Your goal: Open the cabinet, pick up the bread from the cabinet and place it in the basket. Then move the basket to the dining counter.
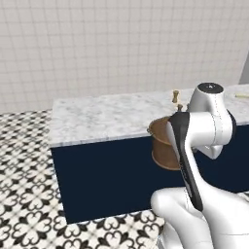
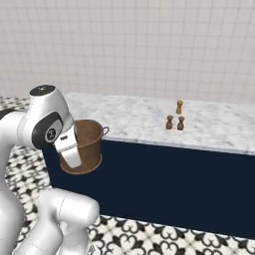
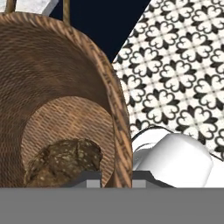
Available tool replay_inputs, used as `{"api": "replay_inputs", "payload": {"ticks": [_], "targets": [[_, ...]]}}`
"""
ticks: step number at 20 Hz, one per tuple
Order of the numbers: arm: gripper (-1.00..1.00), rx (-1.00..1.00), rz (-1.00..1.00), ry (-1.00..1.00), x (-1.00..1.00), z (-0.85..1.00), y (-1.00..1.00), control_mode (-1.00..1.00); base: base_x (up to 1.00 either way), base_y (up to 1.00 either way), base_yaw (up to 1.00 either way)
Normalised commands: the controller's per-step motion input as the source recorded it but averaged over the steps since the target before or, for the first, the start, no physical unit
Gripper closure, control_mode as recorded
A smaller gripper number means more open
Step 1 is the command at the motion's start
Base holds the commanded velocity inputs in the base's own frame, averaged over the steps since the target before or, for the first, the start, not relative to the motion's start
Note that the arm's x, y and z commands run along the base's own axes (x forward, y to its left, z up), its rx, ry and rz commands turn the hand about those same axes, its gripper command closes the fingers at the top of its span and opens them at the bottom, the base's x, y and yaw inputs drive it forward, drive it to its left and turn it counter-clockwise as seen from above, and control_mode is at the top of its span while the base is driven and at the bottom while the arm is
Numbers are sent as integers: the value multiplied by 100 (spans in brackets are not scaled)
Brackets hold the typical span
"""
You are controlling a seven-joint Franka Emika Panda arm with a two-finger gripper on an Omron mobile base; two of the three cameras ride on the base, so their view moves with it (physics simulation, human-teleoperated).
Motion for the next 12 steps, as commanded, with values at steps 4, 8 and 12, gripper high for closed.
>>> {"api": "replay_inputs", "payload": {"ticks": [4,8,12], "targets": [[100,0,0,0,0,0,0,100,63,74,-5],[100,0,0,0,0,0,0,100,60,56,-7],[100,0,0,0,0,0,0,100,77,55,-4]]}}
